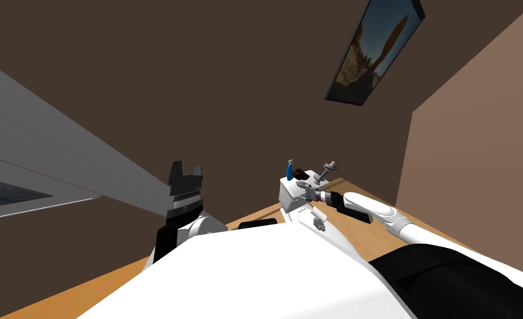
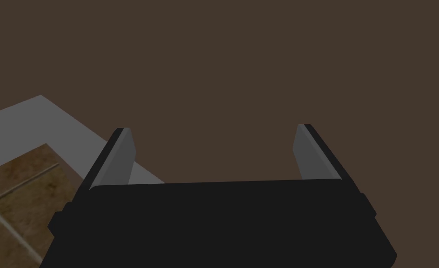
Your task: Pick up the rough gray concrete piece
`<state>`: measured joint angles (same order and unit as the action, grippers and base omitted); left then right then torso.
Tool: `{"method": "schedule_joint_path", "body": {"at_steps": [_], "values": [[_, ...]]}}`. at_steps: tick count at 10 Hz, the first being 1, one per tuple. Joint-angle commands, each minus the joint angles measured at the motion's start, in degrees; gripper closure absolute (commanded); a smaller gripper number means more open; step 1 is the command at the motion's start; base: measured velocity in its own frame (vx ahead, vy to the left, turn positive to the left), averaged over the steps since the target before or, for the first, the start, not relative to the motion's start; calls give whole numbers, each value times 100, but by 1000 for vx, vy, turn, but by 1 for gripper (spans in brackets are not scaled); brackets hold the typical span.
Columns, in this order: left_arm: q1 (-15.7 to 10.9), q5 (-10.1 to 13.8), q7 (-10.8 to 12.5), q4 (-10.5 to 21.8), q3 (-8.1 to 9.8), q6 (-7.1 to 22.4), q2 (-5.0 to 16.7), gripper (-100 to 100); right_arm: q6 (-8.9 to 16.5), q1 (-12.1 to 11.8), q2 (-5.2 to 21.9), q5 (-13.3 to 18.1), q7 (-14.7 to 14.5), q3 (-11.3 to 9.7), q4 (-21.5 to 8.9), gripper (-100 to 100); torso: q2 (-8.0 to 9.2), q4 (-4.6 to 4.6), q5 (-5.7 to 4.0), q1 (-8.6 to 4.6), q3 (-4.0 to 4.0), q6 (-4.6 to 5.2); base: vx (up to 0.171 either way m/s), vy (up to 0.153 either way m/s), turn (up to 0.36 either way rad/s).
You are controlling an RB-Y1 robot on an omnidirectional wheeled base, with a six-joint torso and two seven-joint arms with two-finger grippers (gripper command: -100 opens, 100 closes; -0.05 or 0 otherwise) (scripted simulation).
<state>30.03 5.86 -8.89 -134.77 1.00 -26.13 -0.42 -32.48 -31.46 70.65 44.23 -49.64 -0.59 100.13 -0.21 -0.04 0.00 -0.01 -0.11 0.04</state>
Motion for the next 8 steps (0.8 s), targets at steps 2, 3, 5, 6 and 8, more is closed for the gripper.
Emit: {"method": "schedule_joint_path", "body": {"at_steps": [2,3,5,6,8], "values": [[0,0,0,0,0,0,0,0,-66,-39,451,435,-94,-29,-252,-100,-3,-1,-1,-2,-2,1,54,-4,96],[0,0,0,0,0,0,0,0,-97,-52,604,581,-102,-35,-338,-100,-1,-1,-1,-5,-1,1,57,-14,80],[0,0,0,0,0,0,0,0,-156,-83,869,845,-95,-44,-484,-100,-3,-1,-2,-4,-2,2,56,-7,59],[0,0,0,0,0,0,0,0,-183,-100,981,961,-83,-48,-545,-100,-1,0,-1,-4,-1,2,55,-19,49],[0,0,0,0,0,0,0,0,-231,-134,1166,1160,-50,-55,-640,-100,0,0,-4,-10,-1,2,47,-20,35]]}}
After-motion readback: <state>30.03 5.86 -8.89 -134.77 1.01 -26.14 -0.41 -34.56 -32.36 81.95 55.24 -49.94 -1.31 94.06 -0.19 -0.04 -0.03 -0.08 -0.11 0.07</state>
